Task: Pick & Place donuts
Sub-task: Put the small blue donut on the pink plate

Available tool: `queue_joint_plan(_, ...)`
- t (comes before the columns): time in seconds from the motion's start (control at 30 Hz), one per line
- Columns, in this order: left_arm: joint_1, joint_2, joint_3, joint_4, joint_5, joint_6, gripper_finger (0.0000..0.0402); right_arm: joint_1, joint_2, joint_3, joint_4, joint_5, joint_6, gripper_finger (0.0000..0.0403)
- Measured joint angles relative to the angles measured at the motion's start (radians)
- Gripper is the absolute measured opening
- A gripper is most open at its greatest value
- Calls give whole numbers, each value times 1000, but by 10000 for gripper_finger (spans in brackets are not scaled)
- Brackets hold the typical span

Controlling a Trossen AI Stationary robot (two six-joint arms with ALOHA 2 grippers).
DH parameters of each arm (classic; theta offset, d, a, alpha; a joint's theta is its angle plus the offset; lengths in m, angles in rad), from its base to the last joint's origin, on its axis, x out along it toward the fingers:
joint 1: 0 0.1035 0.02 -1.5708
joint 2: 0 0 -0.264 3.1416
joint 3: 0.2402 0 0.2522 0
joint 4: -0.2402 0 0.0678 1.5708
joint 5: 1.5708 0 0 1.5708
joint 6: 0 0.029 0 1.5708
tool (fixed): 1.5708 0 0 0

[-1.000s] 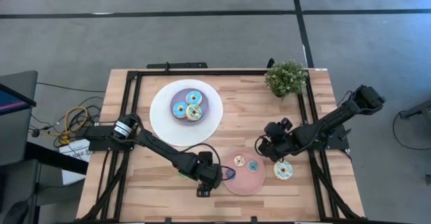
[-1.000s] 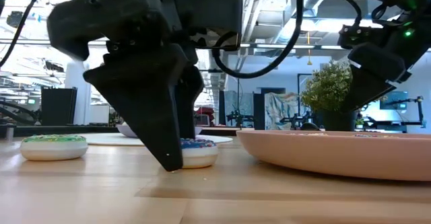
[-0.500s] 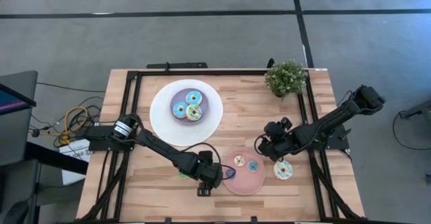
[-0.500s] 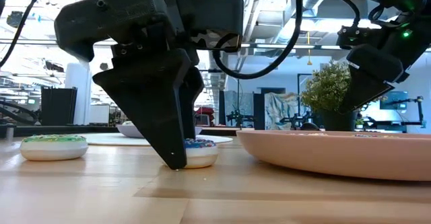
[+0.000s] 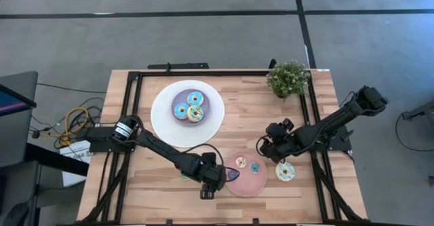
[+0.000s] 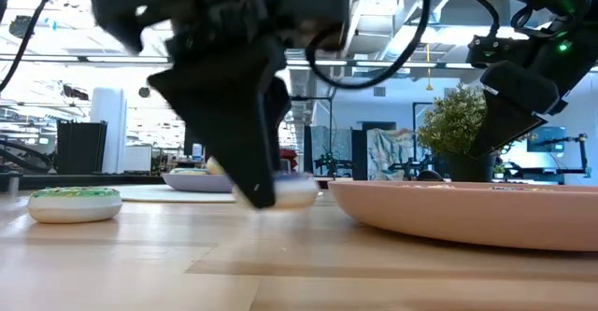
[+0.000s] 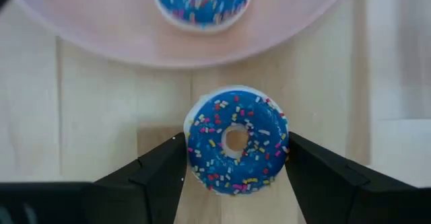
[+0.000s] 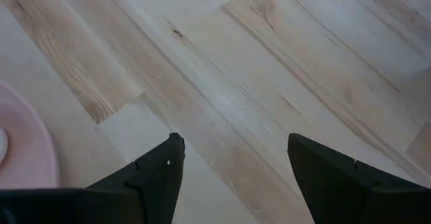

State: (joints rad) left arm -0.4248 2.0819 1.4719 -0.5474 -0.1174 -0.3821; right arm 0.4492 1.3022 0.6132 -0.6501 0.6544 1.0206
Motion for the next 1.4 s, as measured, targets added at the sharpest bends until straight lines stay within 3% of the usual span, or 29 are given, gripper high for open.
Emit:
queue_joint_plan(0.23, 0, 0, 150, -110, -104, 88, 231, 0, 0, 0, 4, 0, 0, 256)
queue_joint_plan(0.37, 6, 0, 218, -31, -168, 179, 231, 0, 0, 0, 5, 0, 0, 256)
queue_joint_plan(0.57, 42, 16, 223, 249, -109, 293, 231, 0, 0, 0, 5, 0, 0, 256)
queue_joint_plan(0.73, 74, 73, 221, 359, -96, 309, 231, 0, 1, 1, 6, 1, -1, 256)
queue_joint_plan(0.87, 89, 134, 225, 447, -17, 295, 231, -2, 1, 1, 7, 3, -3, 256)
queue_joint_plan(1.23, 87, 339, 480, 210, 60, 267, 231, -7, 0, 1, 17, -1, -8, 256)
queue_joint_plan(1.4, 91, 364, 515, 166, 53, 266, 231, -7, 0, 1, 23, -2, -8, 256)
